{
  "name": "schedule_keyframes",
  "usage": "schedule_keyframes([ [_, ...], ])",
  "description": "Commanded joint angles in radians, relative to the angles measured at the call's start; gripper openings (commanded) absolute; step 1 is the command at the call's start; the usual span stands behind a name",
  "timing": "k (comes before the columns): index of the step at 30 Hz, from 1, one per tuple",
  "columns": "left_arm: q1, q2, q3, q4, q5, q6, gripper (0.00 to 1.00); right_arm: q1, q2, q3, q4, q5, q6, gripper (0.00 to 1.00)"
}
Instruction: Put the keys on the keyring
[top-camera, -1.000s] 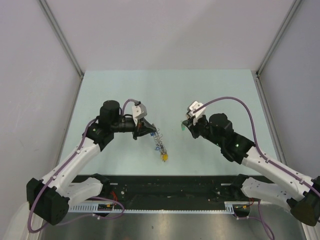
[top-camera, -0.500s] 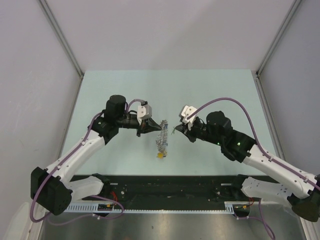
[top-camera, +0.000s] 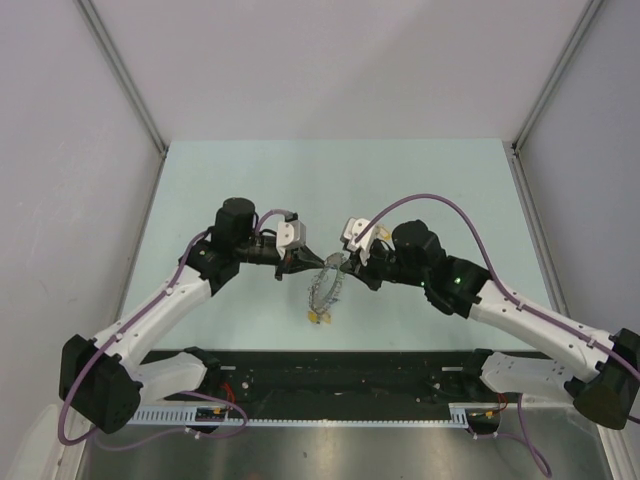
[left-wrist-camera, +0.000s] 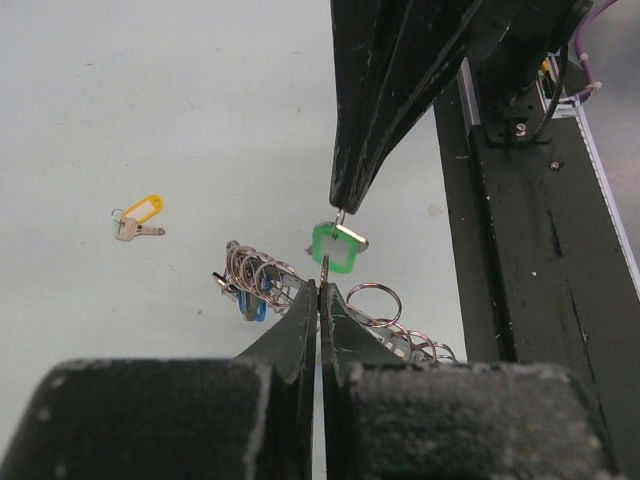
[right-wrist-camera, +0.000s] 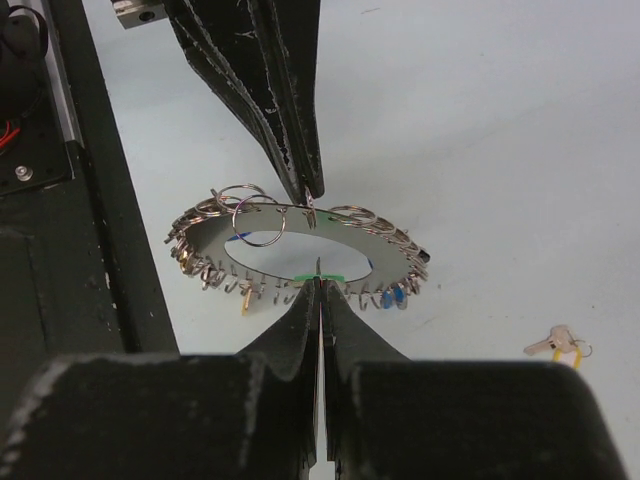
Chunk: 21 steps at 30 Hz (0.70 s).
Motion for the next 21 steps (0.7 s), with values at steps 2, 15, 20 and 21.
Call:
schedule_keyframes([
  [2, -0.007, -0.035, 0.004, 0.061, 0.025, 0.039, 0.00, 0.016, 0.018, 0.049, 0.023, -0.004, -0.007, 0.00],
  [15, -0.017, -0.012, 0.003, 0.064, 0.048, 0.031, 0.01, 0.045, 0.039, 0.049, 0.035, 0.062, -0.020, 0.00],
  [20, -0.022, 0.013, 0.000, 0.069, 0.059, 0.033, 0.00, 0.047, 0.042, 0.048, 0.021, 0.085, -0.023, 0.00],
  [21, -0.024, 0.020, 0.000, 0.069, 0.060, 0.034, 0.00, 0.048, 0.041, 0.049, 0.018, 0.083, -0.023, 0.00],
])
